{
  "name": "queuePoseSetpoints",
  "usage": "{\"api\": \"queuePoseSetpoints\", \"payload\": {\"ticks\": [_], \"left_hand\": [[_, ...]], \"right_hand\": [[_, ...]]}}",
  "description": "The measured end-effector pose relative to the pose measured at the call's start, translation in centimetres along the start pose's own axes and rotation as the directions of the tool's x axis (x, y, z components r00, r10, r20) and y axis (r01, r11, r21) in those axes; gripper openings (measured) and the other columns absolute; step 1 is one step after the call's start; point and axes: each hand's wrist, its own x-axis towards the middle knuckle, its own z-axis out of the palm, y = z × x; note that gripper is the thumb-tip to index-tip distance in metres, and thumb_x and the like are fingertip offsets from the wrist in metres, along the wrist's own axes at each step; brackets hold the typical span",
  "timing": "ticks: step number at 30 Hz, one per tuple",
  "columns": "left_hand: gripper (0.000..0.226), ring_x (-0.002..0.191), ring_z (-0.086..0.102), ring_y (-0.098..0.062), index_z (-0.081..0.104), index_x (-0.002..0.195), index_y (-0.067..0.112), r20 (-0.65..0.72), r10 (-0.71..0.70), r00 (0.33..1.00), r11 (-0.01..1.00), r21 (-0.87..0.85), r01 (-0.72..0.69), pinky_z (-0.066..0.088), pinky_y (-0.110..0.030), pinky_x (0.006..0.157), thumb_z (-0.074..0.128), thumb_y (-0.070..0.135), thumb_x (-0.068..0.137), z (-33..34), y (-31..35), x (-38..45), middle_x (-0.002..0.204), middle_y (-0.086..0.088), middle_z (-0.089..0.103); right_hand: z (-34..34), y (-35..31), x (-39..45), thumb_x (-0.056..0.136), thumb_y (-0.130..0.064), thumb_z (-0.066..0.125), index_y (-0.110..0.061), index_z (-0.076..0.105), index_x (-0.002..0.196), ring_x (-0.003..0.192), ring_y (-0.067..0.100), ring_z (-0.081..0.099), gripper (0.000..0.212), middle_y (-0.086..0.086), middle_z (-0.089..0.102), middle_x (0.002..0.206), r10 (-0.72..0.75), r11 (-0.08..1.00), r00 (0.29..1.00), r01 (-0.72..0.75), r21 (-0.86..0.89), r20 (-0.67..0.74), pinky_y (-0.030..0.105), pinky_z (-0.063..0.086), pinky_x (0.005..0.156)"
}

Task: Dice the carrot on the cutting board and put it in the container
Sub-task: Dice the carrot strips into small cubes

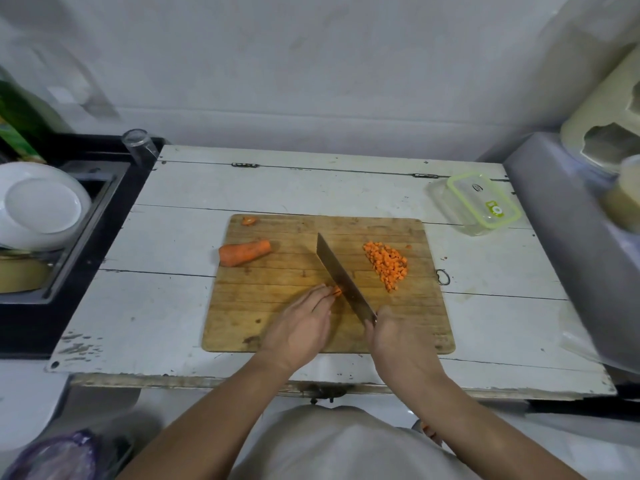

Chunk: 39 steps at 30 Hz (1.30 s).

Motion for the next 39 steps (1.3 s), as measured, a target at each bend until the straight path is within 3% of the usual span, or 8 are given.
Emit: {"api": "queuePoseSetpoints", "payload": {"ticks": [4,7,14,19,22,24,30,39], "left_hand": [[0.04,0.138,0.05,-0.018,0.063,0.137,0.009,0.036,-0.017,0.999,1.0,-0.008,0.017,0.025,-0.027,0.121,0.058,0.013,0.097,0.2,-0.2,-0.1,0.144,-0.004,0.059],[0.041,0.141,0.043,-0.018,0.061,0.139,0.01,0.065,-0.028,0.997,1.0,-0.01,0.029,0.036,-0.04,0.119,0.054,0.018,0.099,0.0,-0.2,-0.3,0.148,0.001,0.055],[0.047,0.125,0.048,-0.015,0.064,0.137,0.017,0.091,-0.113,0.989,0.988,-0.091,0.122,0.05,-0.029,0.104,0.068,0.002,0.092,-0.5,-0.5,0.8,0.141,0.002,0.055],[0.052,0.108,0.056,-0.013,0.072,0.124,0.016,0.082,-0.111,0.99,0.992,-0.053,0.115,0.056,-0.026,0.089,0.081,-0.004,0.077,-0.4,-0.6,1.1,0.121,0.003,0.063],[0.055,0.104,0.055,-0.015,0.073,0.118,0.014,0.085,-0.096,0.992,0.995,-0.025,0.099,0.055,-0.026,0.086,0.078,-0.01,0.069,-0.4,-0.4,1.4,0.113,0.002,0.065],[0.054,0.101,0.054,-0.017,0.073,0.114,0.012,0.075,-0.096,0.993,0.995,-0.009,0.097,0.056,-0.028,0.083,0.078,-0.012,0.066,-0.2,-0.4,1.6,0.107,0.0,0.067],[0.053,0.101,0.055,-0.018,0.074,0.117,0.013,0.093,-0.122,0.988,0.992,-0.01,0.124,0.055,-0.029,0.083,0.076,-0.01,0.07,-0.4,-0.1,1.6,0.107,0.0,0.068],[0.038,0.097,0.055,-0.017,0.074,0.113,0.013,0.027,-0.18,0.983,0.976,-0.117,0.182,0.055,-0.03,0.08,0.072,-0.008,0.081,0.4,0.9,2.3,0.102,-0.001,0.066]], "right_hand": [[-0.3,-1.0,1.7,0.107,-0.039,0.035,-0.019,0.046,0.101,0.08,0.03,0.067,0.025,0.006,0.067,0.088,0.021,0.998,1.0,-0.021,0.054,0.003,0.041,0.054,0.067],[-0.6,0.2,2.0,0.107,-0.04,0.035,-0.02,0.049,0.103,0.073,0.025,0.065,0.025,0.002,0.064,0.082,0.048,0.997,0.999,-0.047,0.058,-0.017,0.041,0.055,0.064],[-2.3,3.0,2.1,0.105,-0.042,0.041,-0.019,0.053,0.106,0.077,0.03,0.062,0.025,0.006,0.067,0.087,0.087,0.987,0.996,-0.088,0.135,0.008,0.042,0.054,0.07],[-1.8,1.5,0.2,0.107,-0.042,0.036,-0.023,0.043,0.098,0.06,0.014,0.05,0.022,-0.004,0.052,0.073,0.008,0.999,0.998,-0.011,0.042,0.069,0.031,0.036,0.049],[-1.0,0.6,-0.4,0.107,-0.04,0.037,-0.021,0.043,0.098,0.073,0.026,0.062,0.021,0.002,0.062,0.08,-0.003,0.998,0.997,-0.001,0.06,0.071,0.039,0.049,0.061],[-0.5,0.2,-0.4,0.107,-0.038,0.038,-0.021,0.042,0.097,0.073,0.027,0.061,0.02,0.003,0.064,0.082,0.006,0.998,0.998,-0.01,0.06,0.069,0.038,0.048,0.061],[-0.3,-1.1,2.9,0.106,-0.043,0.037,-0.024,0.043,0.098,0.077,0.026,0.066,0.021,0.001,0.063,0.082,0.041,0.992,0.998,-0.046,0.117,0.043,0.043,0.058,0.069],[-1.8,1.5,-0.6,0.106,-0.043,0.037,-0.019,0.045,0.1,0.072,0.03,0.061,0.025,0.006,0.061,0.078,0.003,0.993,0.999,-0.008,0.119,0.044,0.041,0.049,0.06]]}}
